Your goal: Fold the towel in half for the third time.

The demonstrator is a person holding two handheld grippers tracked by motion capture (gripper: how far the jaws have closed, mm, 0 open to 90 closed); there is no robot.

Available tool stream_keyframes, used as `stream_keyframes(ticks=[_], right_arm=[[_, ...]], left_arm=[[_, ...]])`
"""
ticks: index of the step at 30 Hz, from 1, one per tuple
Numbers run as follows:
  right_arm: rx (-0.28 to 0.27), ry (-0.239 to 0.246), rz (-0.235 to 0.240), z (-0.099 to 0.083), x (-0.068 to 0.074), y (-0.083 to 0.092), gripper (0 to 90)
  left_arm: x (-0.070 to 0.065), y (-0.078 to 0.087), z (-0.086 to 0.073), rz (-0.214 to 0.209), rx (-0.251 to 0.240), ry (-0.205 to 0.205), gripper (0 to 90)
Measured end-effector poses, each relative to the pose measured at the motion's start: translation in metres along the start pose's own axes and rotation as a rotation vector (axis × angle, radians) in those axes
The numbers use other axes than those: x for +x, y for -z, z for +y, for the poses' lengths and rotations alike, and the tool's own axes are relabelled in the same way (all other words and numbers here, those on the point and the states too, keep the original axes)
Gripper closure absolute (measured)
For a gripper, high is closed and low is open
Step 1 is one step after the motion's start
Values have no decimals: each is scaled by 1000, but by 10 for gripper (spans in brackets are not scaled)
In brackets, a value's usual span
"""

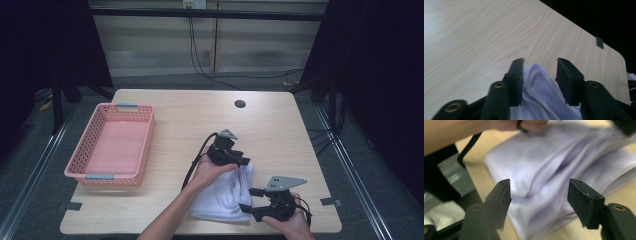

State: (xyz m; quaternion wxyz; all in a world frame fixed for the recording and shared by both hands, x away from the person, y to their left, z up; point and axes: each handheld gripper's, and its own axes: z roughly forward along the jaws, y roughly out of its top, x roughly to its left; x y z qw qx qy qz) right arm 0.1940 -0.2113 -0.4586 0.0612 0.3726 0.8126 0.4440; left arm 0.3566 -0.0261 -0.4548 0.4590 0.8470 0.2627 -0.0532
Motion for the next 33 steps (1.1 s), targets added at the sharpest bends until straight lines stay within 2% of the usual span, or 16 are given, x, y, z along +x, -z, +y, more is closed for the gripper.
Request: stream_keyframes(ticks=[5,6,8,10,12,15,18,21,22,23,24,25,26,27,30,33], right_arm=[[-24,-12,-71,15,-17,0,315],[-27,-13,-108,19,-24,-3,305],[-34,-35,-138,28,-37,-8,295],[-32,-42,-172,39,-49,-16,291],[-42,-48,-190,51,-60,-25,290],[-36,-59,-195,66,-73,-42,294],[-19,-66,-184,75,-78,-61,310],[47,-35,-220,72,-77,-76,337],[68,-8,-235,68,-76,-78,343],[77,2,-245,64,-76,-79,356],[90,18,-275,57,-77,-75,376],[90,18,-275,57,-77,-75,376],[98,25,-287,52,-78,-71,377],[94,5,-279,41,-83,-61,362],[92,-3,-269,35,-87,-59,361],[98,-4,-250,31,-91,-63,368]], left_arm=[[6,31,-4,50,-42,7,451],[7,38,-7,60,-46,9,444],[10,50,-13,74,-50,13,443],[12,59,-21,84,-35,13,444],[11,66,-31,102,-2,-7,450],[6,78,-48,105,22,-8,451],[-3,85,-66,104,60,-36,449],[-13,93,-82,79,99,-55,434],[-15,95,-86,73,101,-62,421],[-20,101,-93,88,102,-69,415],[-22,105,-98,76,100,-71,409],[-22,105,-98,76,100,-71,405],[-24,110,-105,76,104,-68,405],[-27,115,-114,77,112,-57,387],[-28,116,-122,81,125,-40,383],[-31,118,-131,100,161,-65,348]])
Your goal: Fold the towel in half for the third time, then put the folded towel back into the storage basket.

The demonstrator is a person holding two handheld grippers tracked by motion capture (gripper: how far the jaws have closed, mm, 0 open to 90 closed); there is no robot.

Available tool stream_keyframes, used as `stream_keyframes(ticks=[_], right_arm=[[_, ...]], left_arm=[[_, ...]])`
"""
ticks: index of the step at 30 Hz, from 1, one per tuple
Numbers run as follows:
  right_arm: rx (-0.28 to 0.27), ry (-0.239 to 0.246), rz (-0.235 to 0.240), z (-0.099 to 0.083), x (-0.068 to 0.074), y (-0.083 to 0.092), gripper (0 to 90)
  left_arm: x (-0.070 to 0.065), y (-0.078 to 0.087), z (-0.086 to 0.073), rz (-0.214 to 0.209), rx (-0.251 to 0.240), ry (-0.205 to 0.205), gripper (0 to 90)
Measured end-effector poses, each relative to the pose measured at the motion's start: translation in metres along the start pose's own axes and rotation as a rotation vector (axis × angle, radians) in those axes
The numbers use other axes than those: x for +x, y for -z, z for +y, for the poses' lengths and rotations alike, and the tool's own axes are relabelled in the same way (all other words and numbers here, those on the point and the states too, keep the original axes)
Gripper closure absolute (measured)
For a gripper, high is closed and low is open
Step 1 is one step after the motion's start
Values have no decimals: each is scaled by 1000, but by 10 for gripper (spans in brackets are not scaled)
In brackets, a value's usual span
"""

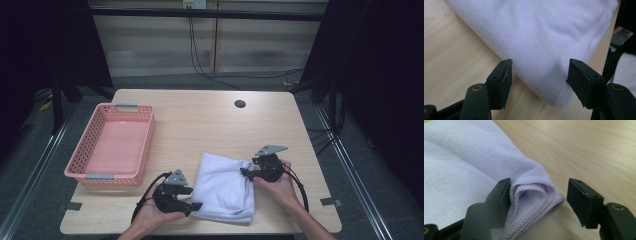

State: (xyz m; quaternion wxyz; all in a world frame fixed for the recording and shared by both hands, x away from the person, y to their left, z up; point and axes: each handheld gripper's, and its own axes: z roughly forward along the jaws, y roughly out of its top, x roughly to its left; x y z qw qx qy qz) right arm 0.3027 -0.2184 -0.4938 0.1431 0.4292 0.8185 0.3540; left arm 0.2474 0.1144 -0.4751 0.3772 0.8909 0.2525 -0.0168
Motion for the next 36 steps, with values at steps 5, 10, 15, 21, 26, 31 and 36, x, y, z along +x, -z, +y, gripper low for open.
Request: stream_keyframes(ticks=[5,10,15,21,26,31,36], right_arm=[[-24,-10,22,1,-4,3,302],[-20,-10,107,3,-3,0,225],[21,-15,124,4,-5,-9,153],[30,-33,182,2,-9,-13,160],[33,-33,204,1,-10,-12,161],[57,15,196,2,-3,-11,254],[57,20,251,2,-3,-10,434]], left_arm=[[-3,1,-12,-25,3,23,304],[-2,-4,-14,-6,42,19,296],[0,-11,-9,-15,64,1,278],[-5,-18,-6,-27,58,-34,283],[-9,-21,-2,-18,63,-50,291],[-7,-22,-2,-6,50,-90,463],[-9,-21,-1,-12,49,-92,635]])
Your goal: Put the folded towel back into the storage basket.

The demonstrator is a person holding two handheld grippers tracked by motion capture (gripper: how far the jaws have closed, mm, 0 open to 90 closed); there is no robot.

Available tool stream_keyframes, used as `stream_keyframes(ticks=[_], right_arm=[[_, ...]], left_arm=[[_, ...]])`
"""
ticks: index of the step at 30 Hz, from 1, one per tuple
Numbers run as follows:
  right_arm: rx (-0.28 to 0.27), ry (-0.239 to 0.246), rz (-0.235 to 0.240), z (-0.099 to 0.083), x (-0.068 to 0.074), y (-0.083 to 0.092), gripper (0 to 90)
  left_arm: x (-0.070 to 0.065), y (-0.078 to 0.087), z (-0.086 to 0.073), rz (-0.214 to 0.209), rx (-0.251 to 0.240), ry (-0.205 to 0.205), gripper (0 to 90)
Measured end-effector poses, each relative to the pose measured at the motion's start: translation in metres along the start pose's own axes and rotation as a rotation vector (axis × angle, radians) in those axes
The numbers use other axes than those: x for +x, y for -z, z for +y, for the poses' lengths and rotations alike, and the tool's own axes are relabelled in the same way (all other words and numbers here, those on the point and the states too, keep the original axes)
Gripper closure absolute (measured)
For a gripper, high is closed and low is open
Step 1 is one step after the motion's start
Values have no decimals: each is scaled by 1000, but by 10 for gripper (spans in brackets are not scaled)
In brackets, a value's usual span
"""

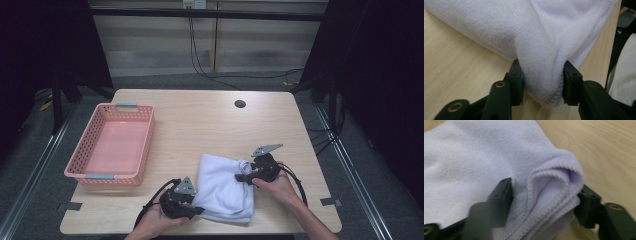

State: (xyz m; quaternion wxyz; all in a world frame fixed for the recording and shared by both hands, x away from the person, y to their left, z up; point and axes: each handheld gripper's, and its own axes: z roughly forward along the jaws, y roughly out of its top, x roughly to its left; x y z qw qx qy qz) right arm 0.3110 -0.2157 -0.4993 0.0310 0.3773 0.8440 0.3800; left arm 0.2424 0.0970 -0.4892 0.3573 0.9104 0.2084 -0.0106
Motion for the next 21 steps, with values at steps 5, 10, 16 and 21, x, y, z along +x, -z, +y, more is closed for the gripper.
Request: stream_keyframes(ticks=[5,10,16,21], right_arm=[[-13,-14,19,1,0,0,577],[-25,-14,8,5,0,1,638],[-38,-31,8,9,0,9,654],[-47,-27,15,18,0,11,657]], left_arm=[[5,2,0,-30,-16,29,686],[5,5,5,-49,-55,38,712],[5,12,9,-64,-90,52,719],[6,19,15,-65,-129,56,719]])
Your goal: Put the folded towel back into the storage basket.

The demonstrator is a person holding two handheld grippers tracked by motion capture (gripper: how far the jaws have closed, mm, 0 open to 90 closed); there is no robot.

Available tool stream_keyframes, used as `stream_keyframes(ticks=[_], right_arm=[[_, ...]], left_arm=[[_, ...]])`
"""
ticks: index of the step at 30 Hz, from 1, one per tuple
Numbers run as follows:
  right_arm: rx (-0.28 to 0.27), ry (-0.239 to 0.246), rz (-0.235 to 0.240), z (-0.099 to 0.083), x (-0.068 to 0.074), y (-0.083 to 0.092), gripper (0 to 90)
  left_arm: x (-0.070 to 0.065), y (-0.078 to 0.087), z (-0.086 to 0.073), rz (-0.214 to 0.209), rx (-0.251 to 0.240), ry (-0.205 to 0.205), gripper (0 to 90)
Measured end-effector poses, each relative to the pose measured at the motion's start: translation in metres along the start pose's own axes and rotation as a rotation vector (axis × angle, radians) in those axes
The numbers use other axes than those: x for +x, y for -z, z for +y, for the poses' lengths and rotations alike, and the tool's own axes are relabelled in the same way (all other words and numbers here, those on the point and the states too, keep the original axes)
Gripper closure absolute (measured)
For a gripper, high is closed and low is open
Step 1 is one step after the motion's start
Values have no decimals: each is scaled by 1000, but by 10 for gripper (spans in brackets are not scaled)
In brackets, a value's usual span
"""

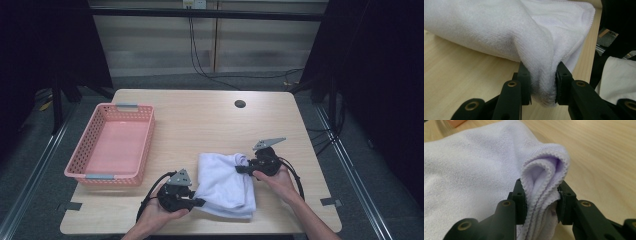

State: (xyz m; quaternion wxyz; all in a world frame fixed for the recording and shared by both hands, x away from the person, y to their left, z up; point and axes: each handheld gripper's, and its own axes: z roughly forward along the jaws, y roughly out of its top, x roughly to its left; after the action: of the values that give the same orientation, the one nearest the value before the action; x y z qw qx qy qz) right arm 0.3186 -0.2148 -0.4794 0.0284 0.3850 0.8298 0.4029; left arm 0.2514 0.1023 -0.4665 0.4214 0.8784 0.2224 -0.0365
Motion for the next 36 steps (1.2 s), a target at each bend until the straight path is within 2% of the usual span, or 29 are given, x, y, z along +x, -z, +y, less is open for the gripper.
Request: stream_keyframes(ticks=[3,10,13,17,21,25,28,33,36], right_arm=[[-20,19,12,8,-1,2,657],[-72,20,37,24,-3,7,663],[-89,22,41,29,-4,9,664],[-95,24,54,39,-5,12,667],[-120,29,63,50,-5,14,668],[-133,39,71,62,-2,13,670],[-127,48,67,71,1,10,672],[-149,50,66,91,4,10,674],[-156,64,71,104,7,7,675]], left_arm=[[4,7,5,-17,-27,10,719],[10,22,14,-16,-83,17,721],[9,26,18,-11,-115,-3,722],[9,33,26,-9,-131,-23,723],[12,45,32,-5,-174,-26,723],[16,54,35,-9,-192,-31,722],[20,62,38,3,-197,-28,723],[28,75,42,23,-201,-26,723],[35,86,41,29,-223,-4,723]])
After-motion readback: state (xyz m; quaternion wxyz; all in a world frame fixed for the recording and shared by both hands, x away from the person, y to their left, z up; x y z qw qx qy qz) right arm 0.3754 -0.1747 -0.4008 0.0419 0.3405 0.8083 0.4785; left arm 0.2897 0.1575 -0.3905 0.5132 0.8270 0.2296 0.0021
